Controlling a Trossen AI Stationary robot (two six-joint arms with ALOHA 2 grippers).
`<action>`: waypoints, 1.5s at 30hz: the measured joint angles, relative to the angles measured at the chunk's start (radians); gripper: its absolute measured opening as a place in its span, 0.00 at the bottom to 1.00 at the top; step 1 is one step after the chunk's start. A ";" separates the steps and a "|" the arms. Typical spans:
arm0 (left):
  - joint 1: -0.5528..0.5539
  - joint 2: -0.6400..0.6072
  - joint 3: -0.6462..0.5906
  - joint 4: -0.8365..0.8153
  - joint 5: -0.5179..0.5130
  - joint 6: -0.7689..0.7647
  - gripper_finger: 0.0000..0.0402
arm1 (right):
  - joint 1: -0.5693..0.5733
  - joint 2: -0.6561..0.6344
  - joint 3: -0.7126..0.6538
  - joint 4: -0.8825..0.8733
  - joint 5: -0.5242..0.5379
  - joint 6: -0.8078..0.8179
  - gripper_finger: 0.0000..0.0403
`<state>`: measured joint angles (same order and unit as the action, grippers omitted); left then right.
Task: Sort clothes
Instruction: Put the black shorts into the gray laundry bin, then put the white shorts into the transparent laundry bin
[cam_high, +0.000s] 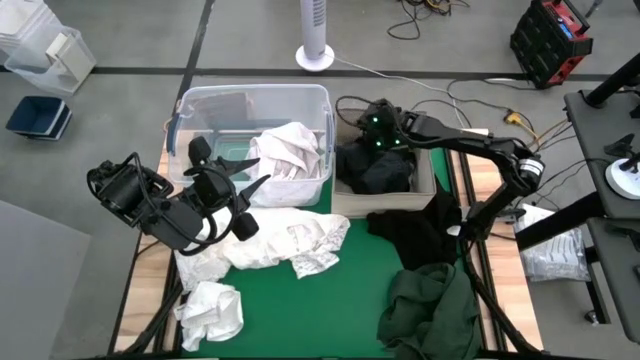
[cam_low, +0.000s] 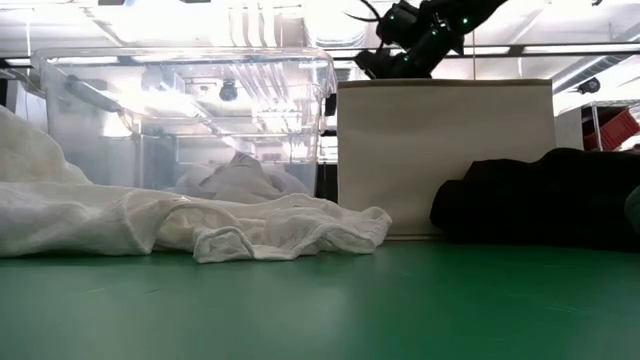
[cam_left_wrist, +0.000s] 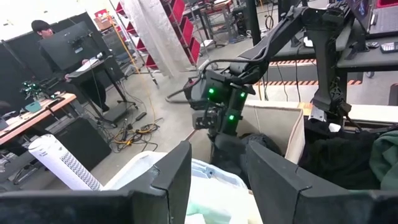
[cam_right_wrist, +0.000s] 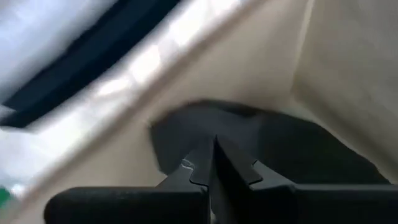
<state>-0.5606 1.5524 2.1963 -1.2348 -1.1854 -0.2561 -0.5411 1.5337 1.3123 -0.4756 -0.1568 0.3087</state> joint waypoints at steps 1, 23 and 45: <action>0.000 0.000 0.000 -0.001 0.000 0.001 0.33 | 0.002 0.002 -0.003 -0.018 0.012 -0.013 0.02; 0.000 0.000 0.000 -0.176 0.396 -0.270 0.33 | 0.040 -0.282 -0.009 -0.174 0.133 -0.069 0.02; -0.115 0.006 -0.349 -0.336 1.098 -0.873 0.33 | 0.099 -0.486 -0.009 -0.178 0.133 -0.024 0.02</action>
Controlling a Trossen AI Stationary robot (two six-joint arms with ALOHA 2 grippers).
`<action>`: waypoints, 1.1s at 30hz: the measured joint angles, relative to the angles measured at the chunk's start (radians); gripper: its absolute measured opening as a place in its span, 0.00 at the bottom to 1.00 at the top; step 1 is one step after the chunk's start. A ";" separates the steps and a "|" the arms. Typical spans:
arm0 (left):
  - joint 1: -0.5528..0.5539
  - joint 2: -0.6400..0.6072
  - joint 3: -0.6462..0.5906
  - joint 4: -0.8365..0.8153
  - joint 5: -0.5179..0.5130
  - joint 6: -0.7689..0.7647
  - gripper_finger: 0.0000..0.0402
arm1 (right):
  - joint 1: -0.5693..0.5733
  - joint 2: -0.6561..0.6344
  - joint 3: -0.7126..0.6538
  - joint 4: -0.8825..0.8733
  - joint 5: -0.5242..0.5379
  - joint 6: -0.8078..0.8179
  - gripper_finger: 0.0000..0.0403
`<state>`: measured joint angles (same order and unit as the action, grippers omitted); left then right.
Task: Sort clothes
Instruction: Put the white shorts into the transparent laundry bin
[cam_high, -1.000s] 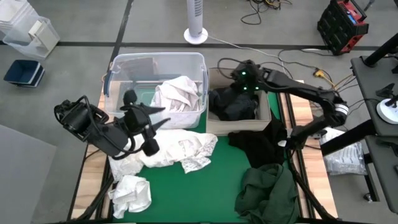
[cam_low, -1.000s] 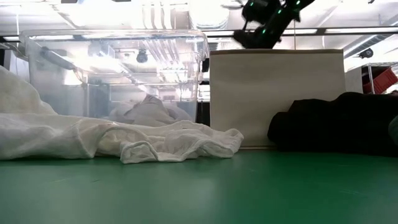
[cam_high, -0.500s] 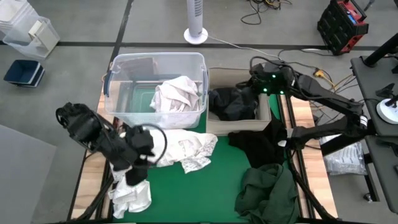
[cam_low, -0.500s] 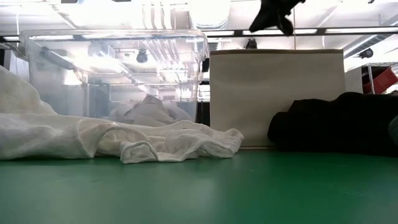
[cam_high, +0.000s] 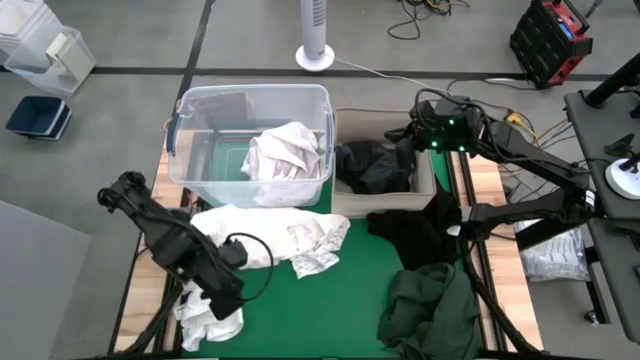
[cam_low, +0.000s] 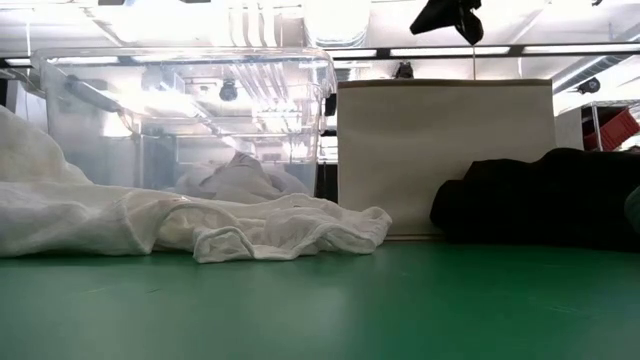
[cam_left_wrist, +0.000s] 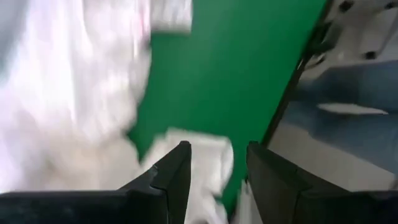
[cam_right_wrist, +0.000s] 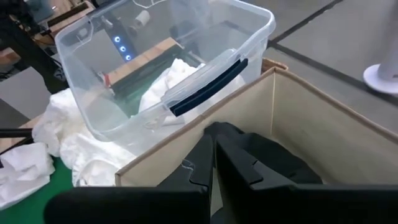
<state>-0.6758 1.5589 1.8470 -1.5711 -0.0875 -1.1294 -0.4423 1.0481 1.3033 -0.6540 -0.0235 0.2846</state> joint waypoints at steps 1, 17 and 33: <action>0.000 0.000 -0.029 0.001 0.043 -0.047 0.33 | 0.000 0.000 0.000 0.000 0.000 -0.003 0.03; -0.025 0.000 -0.432 0.080 0.275 -0.368 0.33 | 0.001 0.046 0.000 0.000 -0.002 -0.008 0.03; -0.048 0.005 -0.764 0.436 0.314 -0.485 0.33 | 0.004 0.069 0.000 0.000 -0.003 -0.007 0.03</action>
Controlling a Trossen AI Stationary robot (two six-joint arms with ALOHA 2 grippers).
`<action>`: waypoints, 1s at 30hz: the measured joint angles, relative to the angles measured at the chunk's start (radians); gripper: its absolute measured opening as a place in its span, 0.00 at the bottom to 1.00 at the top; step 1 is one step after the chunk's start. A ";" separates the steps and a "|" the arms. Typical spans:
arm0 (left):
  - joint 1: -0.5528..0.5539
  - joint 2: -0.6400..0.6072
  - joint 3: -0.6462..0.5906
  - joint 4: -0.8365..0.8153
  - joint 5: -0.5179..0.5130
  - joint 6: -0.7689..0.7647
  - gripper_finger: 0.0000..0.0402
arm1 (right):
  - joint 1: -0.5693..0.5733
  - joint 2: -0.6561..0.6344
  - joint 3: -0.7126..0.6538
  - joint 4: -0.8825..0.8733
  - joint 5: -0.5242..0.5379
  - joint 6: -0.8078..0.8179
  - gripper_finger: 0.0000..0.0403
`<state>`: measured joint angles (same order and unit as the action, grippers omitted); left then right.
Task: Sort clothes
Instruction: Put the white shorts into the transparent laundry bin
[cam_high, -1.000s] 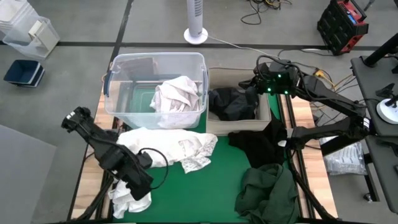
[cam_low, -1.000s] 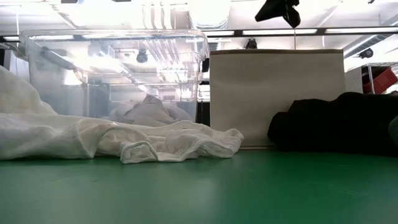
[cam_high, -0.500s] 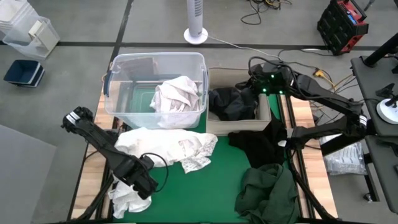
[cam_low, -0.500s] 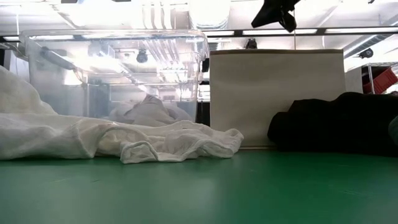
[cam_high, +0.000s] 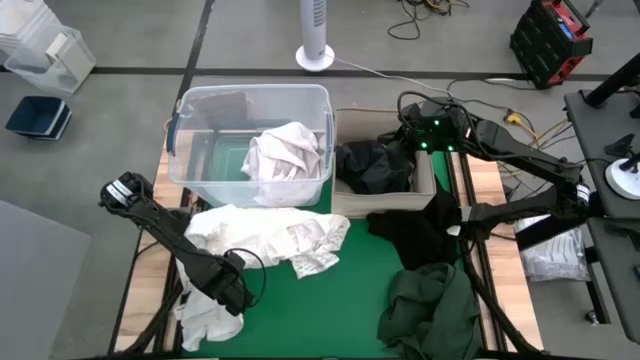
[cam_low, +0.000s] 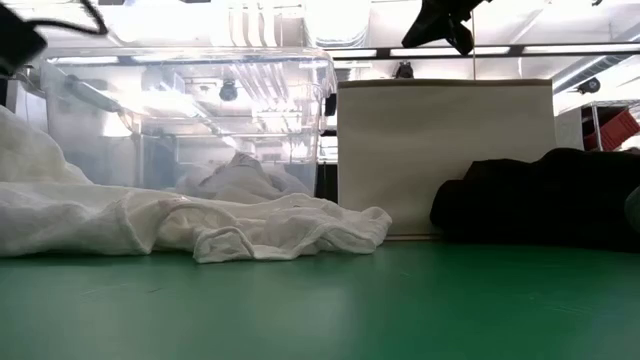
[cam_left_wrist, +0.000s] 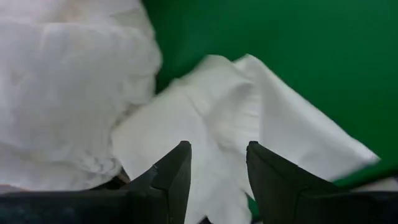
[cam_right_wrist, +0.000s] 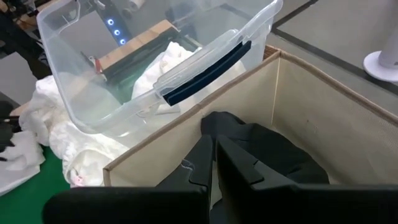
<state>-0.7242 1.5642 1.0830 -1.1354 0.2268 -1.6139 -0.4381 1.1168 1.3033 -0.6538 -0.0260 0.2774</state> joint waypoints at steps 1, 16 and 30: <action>0.000 0.000 -0.013 0.002 0.000 -0.006 0.33 | 0.000 0.000 0.000 0.000 0.000 0.001 0.03; -0.001 0.026 -0.191 0.200 0.009 -0.089 0.33 | 0.000 0.000 0.000 0.000 0.000 0.003 0.03; -0.005 0.055 -0.253 0.279 -0.028 -0.036 0.07 | 0.000 0.000 0.000 0.000 0.001 0.000 0.03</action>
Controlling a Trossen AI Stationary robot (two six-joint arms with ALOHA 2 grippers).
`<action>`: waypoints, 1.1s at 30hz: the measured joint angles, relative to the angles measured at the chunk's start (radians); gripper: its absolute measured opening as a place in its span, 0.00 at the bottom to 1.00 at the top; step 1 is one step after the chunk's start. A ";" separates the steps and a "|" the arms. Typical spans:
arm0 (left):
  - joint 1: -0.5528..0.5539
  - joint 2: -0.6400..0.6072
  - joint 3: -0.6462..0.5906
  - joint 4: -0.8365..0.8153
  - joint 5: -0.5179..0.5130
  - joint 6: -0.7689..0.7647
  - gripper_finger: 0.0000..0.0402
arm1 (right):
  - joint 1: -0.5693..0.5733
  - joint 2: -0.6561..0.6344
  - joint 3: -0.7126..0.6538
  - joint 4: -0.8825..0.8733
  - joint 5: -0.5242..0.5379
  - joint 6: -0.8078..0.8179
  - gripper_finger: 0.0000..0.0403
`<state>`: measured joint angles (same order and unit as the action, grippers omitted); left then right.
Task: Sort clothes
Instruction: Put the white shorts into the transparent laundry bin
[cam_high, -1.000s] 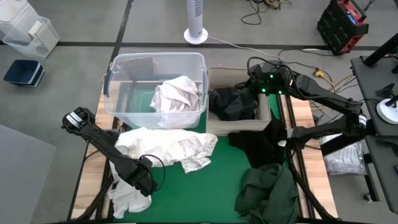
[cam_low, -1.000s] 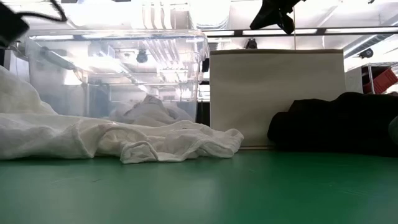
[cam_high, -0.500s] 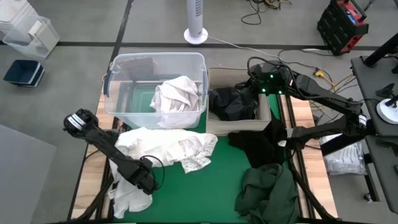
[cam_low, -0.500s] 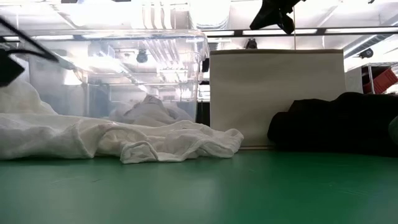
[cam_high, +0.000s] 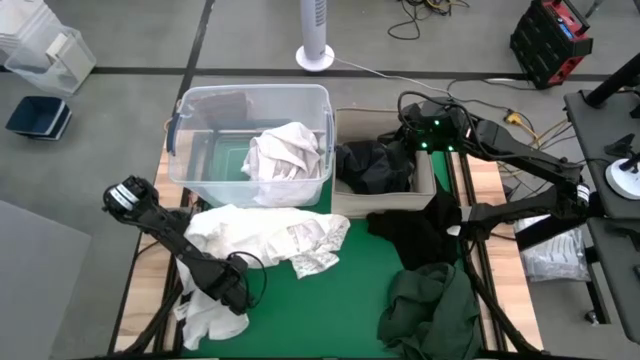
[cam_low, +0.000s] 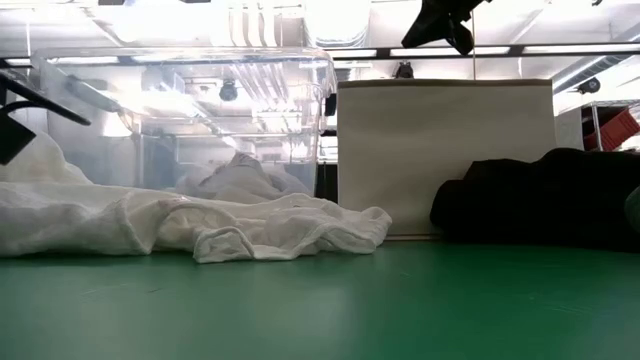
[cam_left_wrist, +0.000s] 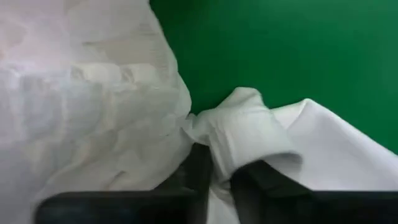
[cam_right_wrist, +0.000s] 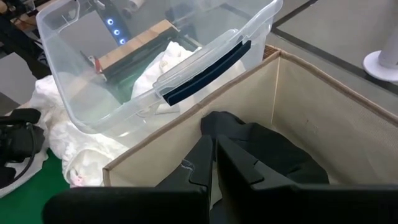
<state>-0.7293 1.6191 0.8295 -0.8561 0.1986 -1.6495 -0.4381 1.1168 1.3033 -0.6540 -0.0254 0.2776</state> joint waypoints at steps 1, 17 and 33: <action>-0.002 0.000 0.006 -0.004 -0.008 0.005 0.04 | 0.000 0.000 0.000 0.000 0.000 0.000 0.03; -0.020 -0.016 0.261 -0.075 -0.189 0.093 0.00 | 0.000 0.000 0.000 0.000 0.031 -0.040 0.03; -0.022 -0.017 0.748 -0.442 -0.575 0.358 0.00 | -0.001 0.000 0.000 0.031 -0.056 -0.048 0.03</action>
<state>-0.7512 1.6016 1.5776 -1.2981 -0.3760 -1.2913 -0.4389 1.1164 1.3033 -0.6232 -0.0816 0.2295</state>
